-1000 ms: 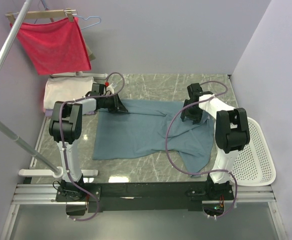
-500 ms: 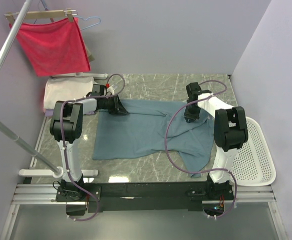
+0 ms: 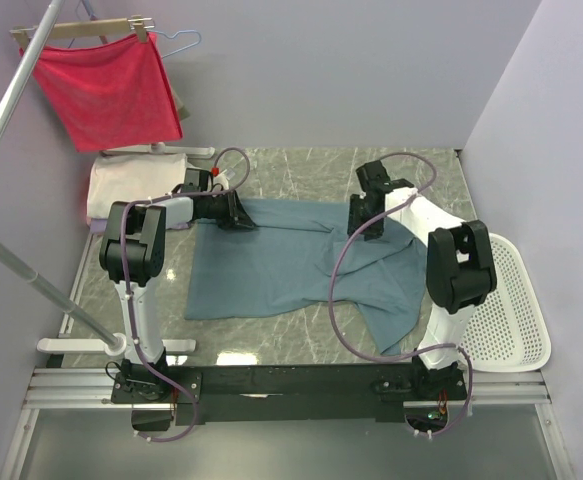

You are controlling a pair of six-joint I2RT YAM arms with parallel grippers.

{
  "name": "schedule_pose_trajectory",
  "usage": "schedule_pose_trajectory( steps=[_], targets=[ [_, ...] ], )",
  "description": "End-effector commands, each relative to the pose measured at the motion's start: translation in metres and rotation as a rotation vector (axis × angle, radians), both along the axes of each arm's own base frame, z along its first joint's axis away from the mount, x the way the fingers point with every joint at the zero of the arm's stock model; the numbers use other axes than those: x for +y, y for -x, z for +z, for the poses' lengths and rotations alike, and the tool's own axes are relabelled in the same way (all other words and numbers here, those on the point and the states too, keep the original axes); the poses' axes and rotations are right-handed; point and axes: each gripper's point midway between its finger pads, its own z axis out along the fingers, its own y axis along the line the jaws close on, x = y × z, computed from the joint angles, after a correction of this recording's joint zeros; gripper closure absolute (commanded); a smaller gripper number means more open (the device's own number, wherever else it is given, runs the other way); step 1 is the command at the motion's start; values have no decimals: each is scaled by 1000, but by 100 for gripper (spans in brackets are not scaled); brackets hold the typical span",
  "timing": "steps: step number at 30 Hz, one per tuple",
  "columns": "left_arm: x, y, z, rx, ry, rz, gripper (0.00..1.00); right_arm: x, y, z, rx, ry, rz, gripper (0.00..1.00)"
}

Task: Fold and stack the t-shirts
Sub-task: Fold the flattened tshirt in 1/3 of the way

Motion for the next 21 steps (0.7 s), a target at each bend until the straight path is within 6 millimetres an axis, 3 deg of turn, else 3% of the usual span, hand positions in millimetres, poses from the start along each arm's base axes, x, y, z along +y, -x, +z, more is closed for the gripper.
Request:
schedule_pose_trajectory(
  steps=[1,14,21],
  targets=[
    [-6,-3,6,-39,20,-31,81,27,-6,24,-61,-12,91,51],
    [-5,1,6,-42,18,-36,81,61,18,-5,-2,158,143,56],
    [-5,3,2,-34,20,-43,81,53,21,-16,16,286,111,57]
  ],
)
